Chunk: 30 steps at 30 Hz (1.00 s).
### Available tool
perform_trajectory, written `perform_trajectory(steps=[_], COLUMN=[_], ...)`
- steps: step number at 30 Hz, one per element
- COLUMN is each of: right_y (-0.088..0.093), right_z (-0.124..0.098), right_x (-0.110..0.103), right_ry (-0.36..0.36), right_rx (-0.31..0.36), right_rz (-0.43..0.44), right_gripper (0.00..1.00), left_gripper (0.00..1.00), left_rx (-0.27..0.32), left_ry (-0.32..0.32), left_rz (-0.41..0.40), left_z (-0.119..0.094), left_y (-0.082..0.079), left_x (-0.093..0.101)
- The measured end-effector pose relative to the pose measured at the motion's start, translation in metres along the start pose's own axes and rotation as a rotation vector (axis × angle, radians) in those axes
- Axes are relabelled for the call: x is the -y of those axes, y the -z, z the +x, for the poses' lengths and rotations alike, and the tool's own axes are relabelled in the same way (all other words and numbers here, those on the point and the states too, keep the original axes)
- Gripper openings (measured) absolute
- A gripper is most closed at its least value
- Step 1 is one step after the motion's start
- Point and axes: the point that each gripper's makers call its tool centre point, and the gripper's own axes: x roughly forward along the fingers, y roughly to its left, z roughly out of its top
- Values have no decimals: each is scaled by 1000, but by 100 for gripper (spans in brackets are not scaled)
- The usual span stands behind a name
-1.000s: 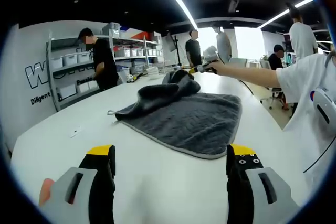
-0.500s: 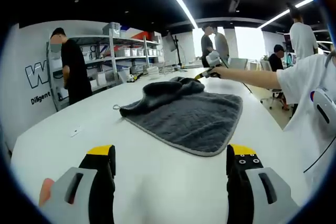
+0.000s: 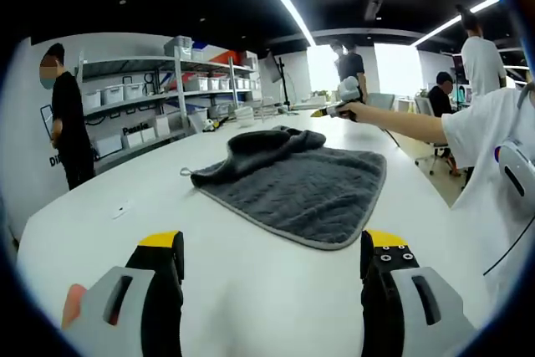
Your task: Open the folded towel by lifting each exposed corner and separating the folded layers until the towel lies flat within the target outline without major curled edges
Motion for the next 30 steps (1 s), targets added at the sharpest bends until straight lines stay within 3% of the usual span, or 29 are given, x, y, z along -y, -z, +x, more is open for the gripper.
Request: perform_trajectory(steps=[7,10,12,22,30], right_y=[-9,-6,-6,-3,8], right_z=[-13,-17,-21,-28,-22], right_x=[-63,-82,-96,-135,-150], right_ry=[-174,-222,-256,-289,-303], right_rx=[56,61,74,92,96], right_rz=[-163,-178,-168,-194,-192], right_gripper=[34,41,51,88,99], left_gripper=[86,86,86,86,86], left_rx=[-3,-3,-5,-3,-13], left_ry=[-1,-1,-1,2,6], left_rz=[-1,-3,-3,-3,-13], left_z=[0,0,0,1,3], left_y=[1,2,2,1,5], left_x=[0,0,0,-1,0])
